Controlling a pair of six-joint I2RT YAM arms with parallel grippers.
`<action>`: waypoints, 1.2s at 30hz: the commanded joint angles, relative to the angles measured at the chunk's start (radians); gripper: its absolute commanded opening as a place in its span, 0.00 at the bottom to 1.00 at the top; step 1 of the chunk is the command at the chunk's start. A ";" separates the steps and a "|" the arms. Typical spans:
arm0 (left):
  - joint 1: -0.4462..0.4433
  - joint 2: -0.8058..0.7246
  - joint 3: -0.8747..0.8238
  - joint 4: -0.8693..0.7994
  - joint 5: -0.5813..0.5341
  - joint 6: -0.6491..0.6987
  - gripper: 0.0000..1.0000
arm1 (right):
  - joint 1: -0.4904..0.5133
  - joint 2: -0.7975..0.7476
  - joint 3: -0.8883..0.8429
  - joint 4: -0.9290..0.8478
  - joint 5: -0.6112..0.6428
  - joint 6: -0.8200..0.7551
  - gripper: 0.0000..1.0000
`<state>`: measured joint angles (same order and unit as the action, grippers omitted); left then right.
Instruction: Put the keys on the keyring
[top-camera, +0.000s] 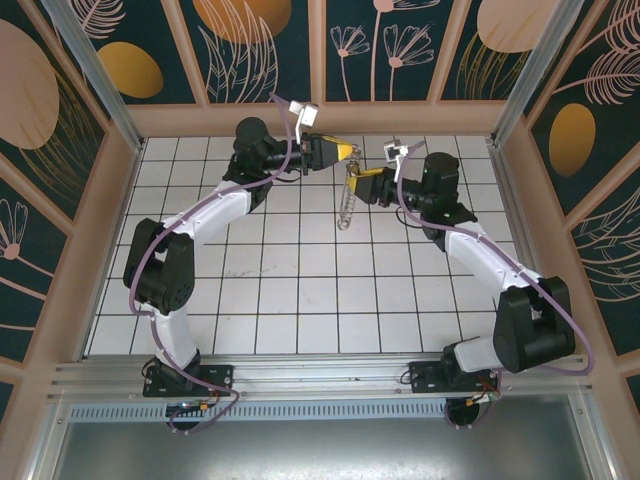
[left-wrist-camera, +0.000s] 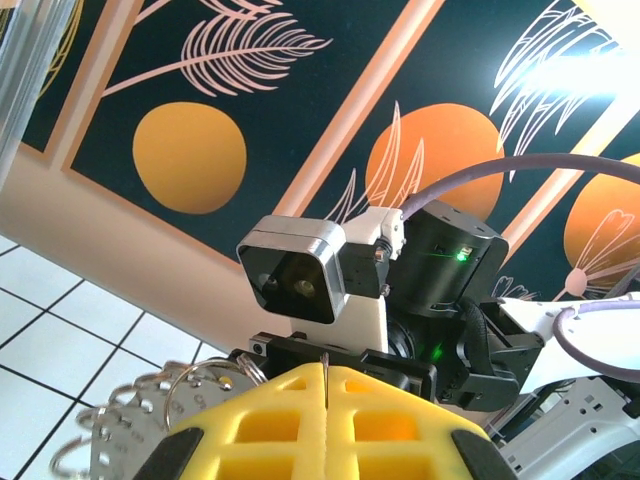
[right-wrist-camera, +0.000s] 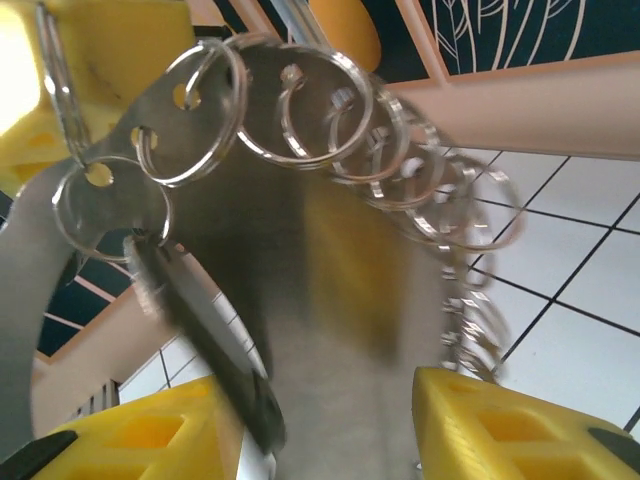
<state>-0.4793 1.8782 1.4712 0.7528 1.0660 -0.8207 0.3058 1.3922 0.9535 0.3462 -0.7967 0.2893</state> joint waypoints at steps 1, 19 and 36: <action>-0.008 -0.046 0.005 0.061 0.009 -0.015 0.00 | 0.017 -0.028 0.049 0.000 0.027 -0.055 0.48; -0.016 -0.043 0.003 0.065 0.009 -0.012 0.00 | 0.041 -0.082 0.060 -0.024 0.053 -0.078 0.43; -0.019 -0.049 -0.002 0.078 -0.009 -0.015 0.00 | 0.061 -0.068 0.049 -0.024 0.034 -0.066 0.00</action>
<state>-0.4923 1.8782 1.4704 0.7589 1.0657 -0.8249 0.3573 1.3270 0.9817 0.3096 -0.7414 0.2184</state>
